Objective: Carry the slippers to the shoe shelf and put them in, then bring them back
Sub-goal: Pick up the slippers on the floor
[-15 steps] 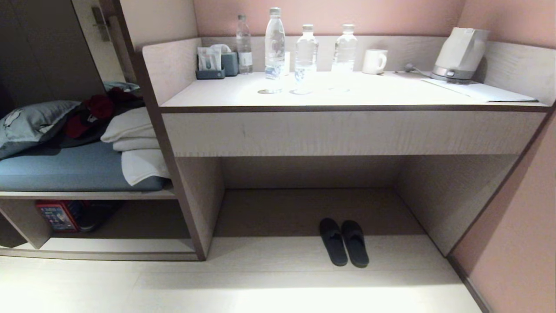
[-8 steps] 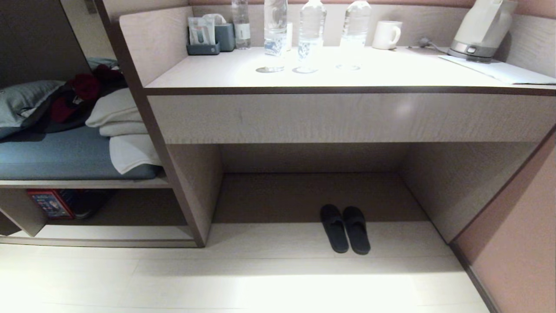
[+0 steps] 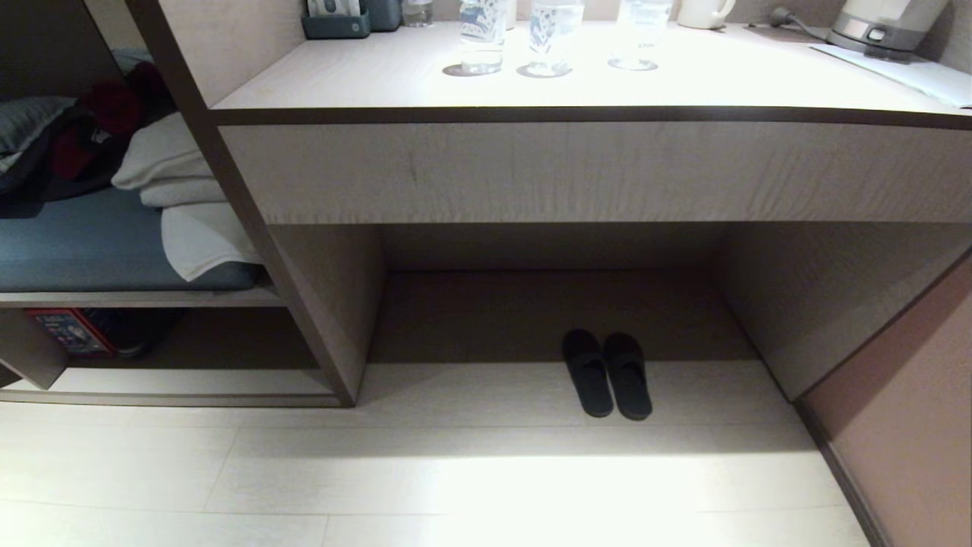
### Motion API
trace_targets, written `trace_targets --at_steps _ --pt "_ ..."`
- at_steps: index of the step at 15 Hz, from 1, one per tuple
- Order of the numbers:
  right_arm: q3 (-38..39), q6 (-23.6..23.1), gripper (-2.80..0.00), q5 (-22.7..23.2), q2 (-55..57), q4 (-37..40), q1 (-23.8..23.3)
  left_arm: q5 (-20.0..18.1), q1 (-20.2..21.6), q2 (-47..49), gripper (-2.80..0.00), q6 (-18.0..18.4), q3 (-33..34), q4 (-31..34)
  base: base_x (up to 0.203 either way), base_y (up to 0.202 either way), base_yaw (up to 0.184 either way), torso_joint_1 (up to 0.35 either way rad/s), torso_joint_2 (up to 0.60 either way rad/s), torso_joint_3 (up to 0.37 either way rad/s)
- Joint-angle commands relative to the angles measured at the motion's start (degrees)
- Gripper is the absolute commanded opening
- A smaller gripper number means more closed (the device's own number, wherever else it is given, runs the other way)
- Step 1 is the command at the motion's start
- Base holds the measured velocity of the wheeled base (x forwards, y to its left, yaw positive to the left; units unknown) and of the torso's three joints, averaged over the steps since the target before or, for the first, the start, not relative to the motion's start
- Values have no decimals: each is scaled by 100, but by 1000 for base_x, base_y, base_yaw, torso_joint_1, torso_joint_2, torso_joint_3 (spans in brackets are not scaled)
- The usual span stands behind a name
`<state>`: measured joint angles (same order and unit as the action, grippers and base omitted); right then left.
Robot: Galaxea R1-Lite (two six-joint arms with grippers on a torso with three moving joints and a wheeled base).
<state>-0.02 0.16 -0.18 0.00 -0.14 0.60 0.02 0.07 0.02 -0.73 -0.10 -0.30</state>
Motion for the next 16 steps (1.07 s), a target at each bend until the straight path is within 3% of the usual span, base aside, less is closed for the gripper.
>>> trace_targets --at_steps 1,16 --pt "2 1 -280 1 0 -4 2 2 1 2 -280 -6 1 -5 0 0 0 7 2 -201" --pt "2 1 -280 1 0 -4 2 -2 1 6 -280 -6 1 -5 0 0 0 4 2 -197"
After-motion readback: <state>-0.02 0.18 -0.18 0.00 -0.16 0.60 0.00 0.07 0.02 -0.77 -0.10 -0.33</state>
